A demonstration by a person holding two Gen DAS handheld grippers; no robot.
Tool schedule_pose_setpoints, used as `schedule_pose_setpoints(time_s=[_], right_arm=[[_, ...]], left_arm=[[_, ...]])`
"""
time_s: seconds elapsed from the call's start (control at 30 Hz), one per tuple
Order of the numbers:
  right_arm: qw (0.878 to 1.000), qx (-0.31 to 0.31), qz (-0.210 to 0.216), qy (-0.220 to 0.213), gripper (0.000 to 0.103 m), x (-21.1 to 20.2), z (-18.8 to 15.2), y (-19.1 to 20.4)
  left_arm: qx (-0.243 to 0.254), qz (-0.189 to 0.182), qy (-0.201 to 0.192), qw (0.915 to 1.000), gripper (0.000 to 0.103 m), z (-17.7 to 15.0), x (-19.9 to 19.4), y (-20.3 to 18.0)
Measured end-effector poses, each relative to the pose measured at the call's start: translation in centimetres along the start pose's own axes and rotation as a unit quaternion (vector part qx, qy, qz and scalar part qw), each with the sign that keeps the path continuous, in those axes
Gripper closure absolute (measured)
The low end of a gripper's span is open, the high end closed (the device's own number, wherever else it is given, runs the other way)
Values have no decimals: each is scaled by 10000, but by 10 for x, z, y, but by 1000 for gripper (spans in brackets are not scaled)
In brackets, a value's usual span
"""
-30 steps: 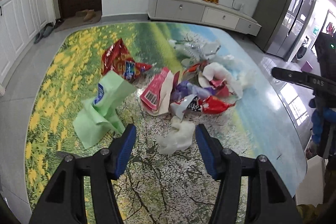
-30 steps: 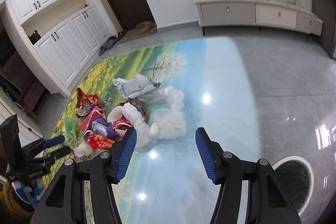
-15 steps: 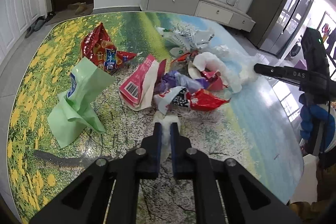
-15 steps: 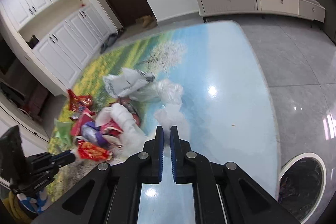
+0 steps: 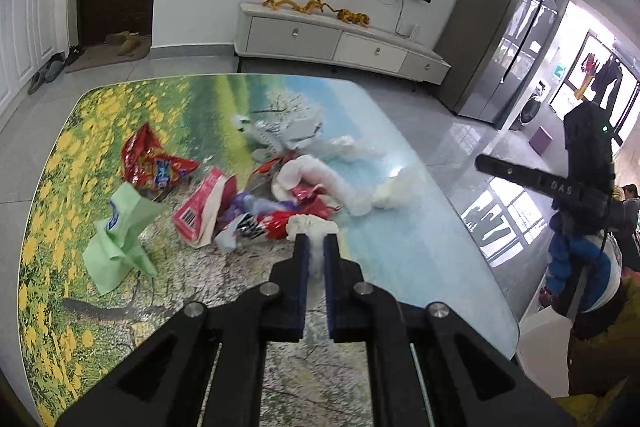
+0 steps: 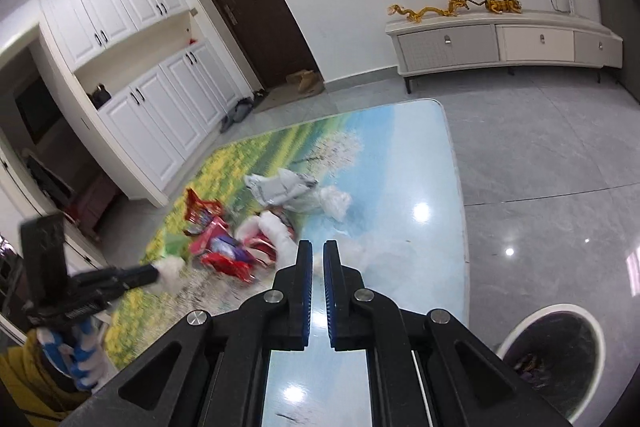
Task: Collect trash
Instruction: 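Grasp a white tissue with the left gripper while the right grasps a white plastic bag, then carry the white items over the bin and open both grippers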
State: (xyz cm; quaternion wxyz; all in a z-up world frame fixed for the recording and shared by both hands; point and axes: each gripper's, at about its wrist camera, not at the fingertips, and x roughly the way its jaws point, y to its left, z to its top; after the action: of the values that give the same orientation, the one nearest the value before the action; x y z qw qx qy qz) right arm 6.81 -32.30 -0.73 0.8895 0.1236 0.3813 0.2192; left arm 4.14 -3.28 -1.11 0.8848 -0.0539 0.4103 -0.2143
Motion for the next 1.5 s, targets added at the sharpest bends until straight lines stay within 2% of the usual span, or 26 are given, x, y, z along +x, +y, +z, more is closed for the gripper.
schedule_pose_setpoints(time_s=[0.1,0.13,0.17,0.2,0.23,0.4,0.5,0.53,0.57,0.6,0.63,0.77,0.9,1.03,1.17,1.27,1.37,1.5], right_arm=[[9998,45,14,183,92,17,-5,-4],[9997,56,6,247,79,25,-6,-5],[9996,80,-26,287,60,31,-8,-8],[9994,111,-65,321,53,38,-9,-9],[9992,132,-90,357,52,45,-9,-11],[9976,286,-201,591,52,83,-10,-19],[9961,390,-249,753,55,103,-10,-24],[9955,410,-244,824,65,109,-11,-25],[9952,425,-185,865,79,112,-12,-26],[9952,434,-107,868,86,112,-13,-26],[9956,414,-13,840,94,110,-14,-25],[9975,289,225,606,95,83,-13,-19],[9988,251,344,238,95,39,-10,-22],[9993,319,155,-154,95,-14,-14,-43],[9969,482,-486,-396,95,-60,-32,-81],[9910,758,-1026,-402,95,-84,-53,-118],[9811,1140,-1533,-297,95,-97,-80,-161],[9679,1673,-1872,-86,95,-97,-115,-206]], left_arm=[[-64,-56,-8,10000,97,1,0,-6],[-95,-48,6,9999,96,0,1,-5],[-125,-34,21,9999,96,-1,1,-5],[-157,-30,33,9999,96,-2,1,-2],[-200,-28,49,9998,96,-4,1,1],[-390,42,38,9992,96,-11,-2,15],[-443,78,60,9990,96,-12,-2,21],[-461,86,68,9989,96,-13,-1,23],[-481,89,73,9988,96,-13,-1,24],[-497,87,75,9987,96,-14,-1,25],[-502,86,74,9987,96,-15,-1,25],[-454,67,99,9989,96,-13,0,20],[-285,-80,146,9995,96,-4,3,1],[93,-345,264,9990,96,9,15,-37],[591,-620,482,9952,96,22,39,-90],[936,-928,747,9885,96,30,67,-137],[1329,-1220,1037,9781,96,34,99,-191],[1558,-1504,1411,9660,96,35,142,-250]])
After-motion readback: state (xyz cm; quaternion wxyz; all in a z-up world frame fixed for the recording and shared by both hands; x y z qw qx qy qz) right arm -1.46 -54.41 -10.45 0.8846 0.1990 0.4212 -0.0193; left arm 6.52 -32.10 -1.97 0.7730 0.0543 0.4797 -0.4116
